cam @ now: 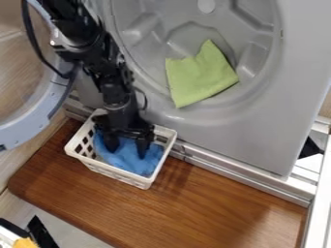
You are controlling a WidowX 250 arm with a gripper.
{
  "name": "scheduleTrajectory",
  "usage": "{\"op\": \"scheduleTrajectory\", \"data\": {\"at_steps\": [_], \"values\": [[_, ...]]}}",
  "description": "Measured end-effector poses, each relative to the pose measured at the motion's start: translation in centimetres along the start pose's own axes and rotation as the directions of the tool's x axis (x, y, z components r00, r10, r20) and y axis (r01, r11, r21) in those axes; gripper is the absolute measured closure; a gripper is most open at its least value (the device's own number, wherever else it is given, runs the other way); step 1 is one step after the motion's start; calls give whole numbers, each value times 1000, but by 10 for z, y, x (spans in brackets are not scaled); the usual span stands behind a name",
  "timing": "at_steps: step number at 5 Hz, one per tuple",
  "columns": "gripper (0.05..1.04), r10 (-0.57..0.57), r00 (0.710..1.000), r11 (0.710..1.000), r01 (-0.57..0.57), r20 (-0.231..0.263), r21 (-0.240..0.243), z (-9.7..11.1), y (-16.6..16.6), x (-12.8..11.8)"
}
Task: Picked the blue cloth from the basket and put it in te washing machine
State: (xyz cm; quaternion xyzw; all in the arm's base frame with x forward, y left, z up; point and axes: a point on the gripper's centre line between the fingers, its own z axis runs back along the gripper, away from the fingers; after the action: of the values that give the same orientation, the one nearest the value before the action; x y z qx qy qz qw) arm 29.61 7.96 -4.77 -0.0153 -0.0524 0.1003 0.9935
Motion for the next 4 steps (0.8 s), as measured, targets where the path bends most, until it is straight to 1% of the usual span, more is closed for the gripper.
{"op": "scheduleTrajectory", "data": {"at_steps": [1,2,3,4], "values": [[84,11,1000,1000,-11,11,2,-14,1,0],[133,14,1000,1000,-14,-10,-12,-23,-1,-4],[413,12,1000,1000,-12,6,-17,-24,-2,-4],[695,10,1000,1000,-10,7,-14,-24,-2,-5]]}}
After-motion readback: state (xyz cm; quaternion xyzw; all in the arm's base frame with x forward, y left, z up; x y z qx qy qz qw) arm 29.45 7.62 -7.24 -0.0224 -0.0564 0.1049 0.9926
